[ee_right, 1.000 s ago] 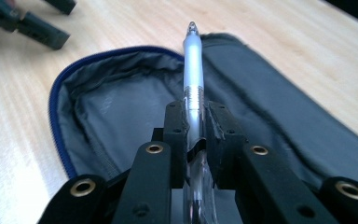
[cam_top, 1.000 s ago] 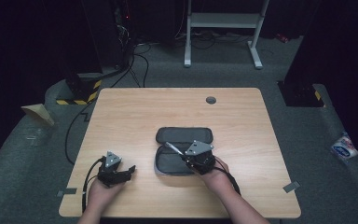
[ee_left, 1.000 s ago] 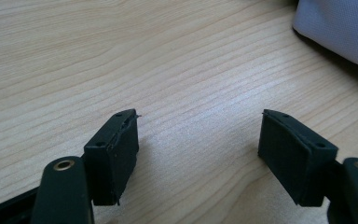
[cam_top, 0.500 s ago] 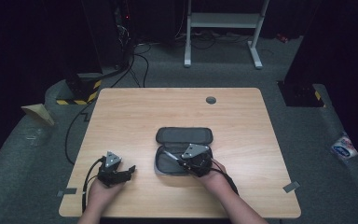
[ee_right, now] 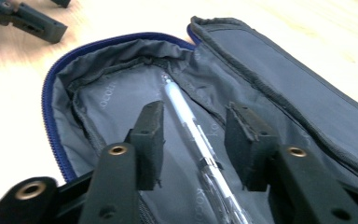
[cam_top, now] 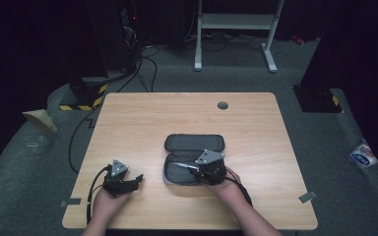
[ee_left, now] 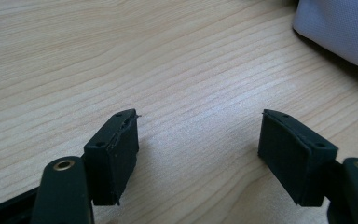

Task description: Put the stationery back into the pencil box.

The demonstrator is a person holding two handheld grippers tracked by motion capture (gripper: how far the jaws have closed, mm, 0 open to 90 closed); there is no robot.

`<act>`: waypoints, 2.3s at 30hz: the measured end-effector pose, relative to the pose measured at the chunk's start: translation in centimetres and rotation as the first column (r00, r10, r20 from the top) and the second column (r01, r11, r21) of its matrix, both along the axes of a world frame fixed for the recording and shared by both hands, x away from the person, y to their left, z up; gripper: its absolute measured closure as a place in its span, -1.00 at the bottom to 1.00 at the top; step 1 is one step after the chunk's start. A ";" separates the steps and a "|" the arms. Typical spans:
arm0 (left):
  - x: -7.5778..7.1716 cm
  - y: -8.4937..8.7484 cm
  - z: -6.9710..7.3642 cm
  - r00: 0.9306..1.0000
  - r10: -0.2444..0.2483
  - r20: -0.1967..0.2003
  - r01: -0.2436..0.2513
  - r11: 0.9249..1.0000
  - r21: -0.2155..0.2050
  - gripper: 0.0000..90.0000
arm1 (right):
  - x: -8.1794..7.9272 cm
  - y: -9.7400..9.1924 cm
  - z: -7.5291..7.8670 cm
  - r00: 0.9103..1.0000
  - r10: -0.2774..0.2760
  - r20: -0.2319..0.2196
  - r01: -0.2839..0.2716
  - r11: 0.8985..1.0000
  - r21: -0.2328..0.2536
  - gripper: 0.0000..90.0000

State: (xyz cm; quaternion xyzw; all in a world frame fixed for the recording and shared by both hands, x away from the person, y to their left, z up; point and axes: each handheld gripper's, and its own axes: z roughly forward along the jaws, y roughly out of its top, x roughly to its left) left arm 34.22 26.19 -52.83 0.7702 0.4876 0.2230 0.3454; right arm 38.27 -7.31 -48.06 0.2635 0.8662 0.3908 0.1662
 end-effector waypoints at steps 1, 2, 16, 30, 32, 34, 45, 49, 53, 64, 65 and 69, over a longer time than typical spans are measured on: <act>0.0 0.0 0.0 1.000 0.000 0.000 0.000 1.000 0.000 -0.36 | 0.0 -0.1 0.0 1.000 -0.005 0.001 0.005 1.000 0.004 0.20; 0.0 0.0 0.0 1.000 0.000 0.000 0.000 1.000 0.000 -0.36 | 0.1 -0.2 0.0 1.000 -0.017 -0.001 0.017 1.000 0.008 0.15; 0.0 0.0 0.0 1.000 0.000 0.001 0.000 1.000 0.003 -0.36 | 0.9 -3.7 0.6 0.984 -0.177 0.011 0.176 0.981 0.083 -0.27; 0.0 0.0 0.0 1.000 0.005 0.001 -0.005 1.000 -0.001 -0.36 | 1.3 -10.1 0.0 0.934 -0.358 0.015 0.355 0.930 0.092 -0.32; 0.0 -0.1 0.0 1.000 0.005 0.001 -0.005 1.000 -0.001 -0.36 | 1.4 -10.9 -0.1 0.924 -0.382 0.015 0.379 0.921 0.089 -0.32; 0.0 0.0 0.0 1.000 0.005 0.001 -0.005 1.000 0.000 -0.36 | 1.3 -12.0 -0.4 0.910 -0.415 0.013 0.412 0.907 0.088 -0.32; 0.0 -0.1 0.0 1.000 0.005 0.001 -0.005 1.000 0.001 -0.36 | 0.2 -16.7 -3.5 0.838 -0.545 -0.024 0.545 0.838 -0.005 -0.34; 0.0 -0.1 0.0 1.000 0.005 0.002 -0.005 1.000 0.000 -0.36 | 0.1 -17.0 -4.2 0.826 -0.561 -0.055 0.560 0.828 -0.030 -0.39; -0.1 -0.1 0.0 1.000 0.010 0.003 -0.010 1.000 0.000 -0.36 | 0.4 -17.1 -4.3 0.829 -0.552 -0.086 0.553 0.833 -0.017 -0.42; -0.3 -0.2 0.0 1.000 0.015 0.008 -0.015 1.000 0.002 -0.35 | 0.5 -17.0 -4.3 0.806 -0.586 -0.087 0.587 0.809 -0.015 -0.39; -0.3 -0.2 0.0 1.000 0.014 0.007 -0.014 1.000 0.002 -0.35 | 0.5 -17.0 -4.3 0.806 -0.586 -0.087 0.587 0.809 -0.015 -0.39; -0.3 -0.2 0.0 1.000 0.012 0.007 -0.012 1.000 0.000 -0.35 | 0.5 -17.0 -4.3 0.806 -0.586 -0.087 0.587 0.809 -0.015 -0.39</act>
